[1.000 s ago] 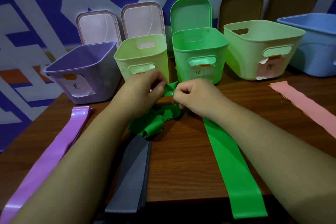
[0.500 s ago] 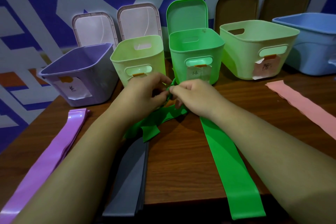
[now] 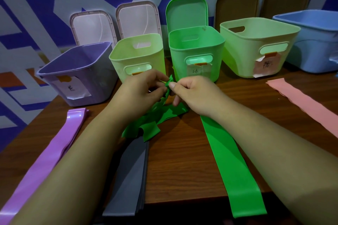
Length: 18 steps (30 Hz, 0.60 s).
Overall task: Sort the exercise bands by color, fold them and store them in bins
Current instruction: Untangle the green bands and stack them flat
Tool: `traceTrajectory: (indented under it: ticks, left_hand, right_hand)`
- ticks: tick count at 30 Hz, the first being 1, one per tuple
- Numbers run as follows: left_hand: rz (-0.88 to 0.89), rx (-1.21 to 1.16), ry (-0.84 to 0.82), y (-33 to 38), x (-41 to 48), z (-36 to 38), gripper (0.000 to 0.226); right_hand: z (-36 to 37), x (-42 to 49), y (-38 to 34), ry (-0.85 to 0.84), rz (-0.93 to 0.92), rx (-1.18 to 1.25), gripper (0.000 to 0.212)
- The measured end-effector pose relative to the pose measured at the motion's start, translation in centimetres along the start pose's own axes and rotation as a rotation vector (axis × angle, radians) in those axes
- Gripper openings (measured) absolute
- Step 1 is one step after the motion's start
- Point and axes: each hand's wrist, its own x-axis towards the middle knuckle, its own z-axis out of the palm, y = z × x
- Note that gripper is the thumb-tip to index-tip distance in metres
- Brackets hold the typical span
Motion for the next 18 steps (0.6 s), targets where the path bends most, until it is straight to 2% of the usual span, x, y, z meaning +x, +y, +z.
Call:
traceTrajectory:
  ticks: [8, 18]
  left_hand:
    - [-0.001, -0.067, -0.026, -0.5, 0.11, 0.04, 0.019]
    - [-0.116, -0.234, -0.029, -0.08, -0.06, -0.22, 0.017]
  right_hand:
    - [-0.29, -0.18, -0.04, -0.035, 0.04, 0.088, 0.05]
    - [-0.39, -0.1, -0.02, -0.093, 0.085, 0.176, 0.043]
